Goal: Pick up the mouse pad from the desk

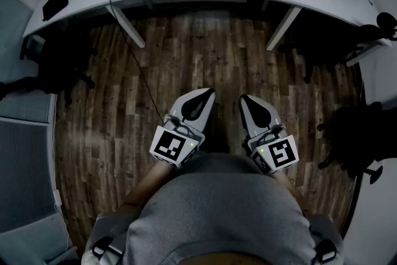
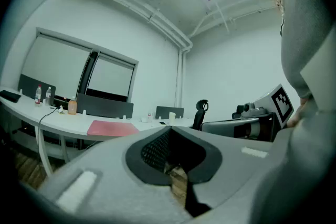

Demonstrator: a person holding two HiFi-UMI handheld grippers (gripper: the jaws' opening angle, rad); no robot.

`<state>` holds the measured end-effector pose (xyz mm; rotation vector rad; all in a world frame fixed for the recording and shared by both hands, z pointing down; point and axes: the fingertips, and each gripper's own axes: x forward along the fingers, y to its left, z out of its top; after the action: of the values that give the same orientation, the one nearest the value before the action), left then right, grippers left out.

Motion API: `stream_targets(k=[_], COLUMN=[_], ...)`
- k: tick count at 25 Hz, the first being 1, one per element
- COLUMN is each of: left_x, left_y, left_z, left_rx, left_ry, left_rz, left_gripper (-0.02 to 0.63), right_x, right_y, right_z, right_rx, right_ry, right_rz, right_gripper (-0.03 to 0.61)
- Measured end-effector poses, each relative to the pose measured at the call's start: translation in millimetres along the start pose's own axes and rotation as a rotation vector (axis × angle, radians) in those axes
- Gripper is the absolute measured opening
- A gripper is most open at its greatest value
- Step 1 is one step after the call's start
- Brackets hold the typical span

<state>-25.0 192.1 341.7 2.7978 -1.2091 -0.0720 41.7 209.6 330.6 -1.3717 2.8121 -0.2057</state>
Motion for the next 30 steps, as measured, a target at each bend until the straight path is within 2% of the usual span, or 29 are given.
stream_targets(k=[8,20,30], left_x=[1.4,-6.5,-19.5], left_y=[0.7,5.6,23.3], left_z=[5.6,5.9,-3.3], left_rx=[-0.008,-0.022,-0.016], left_ry=[-0.003,0.005,0.020], left_rz=[0.006,0.023,-0.013], left_gripper=[0.000,0.000,0.000], right_x=[0.6,-0.3,16.4], right_y=[-0.6,-1.9,16.8], right_z=[2.7,-7.9,-16.6], right_rx=[-0.003,0.055,0.104], right_ry=[-0.004,-0.018,-0.024], right_rz=[0.006,-0.005,-0.041], right_gripper=[0.000,0.002,0.002])
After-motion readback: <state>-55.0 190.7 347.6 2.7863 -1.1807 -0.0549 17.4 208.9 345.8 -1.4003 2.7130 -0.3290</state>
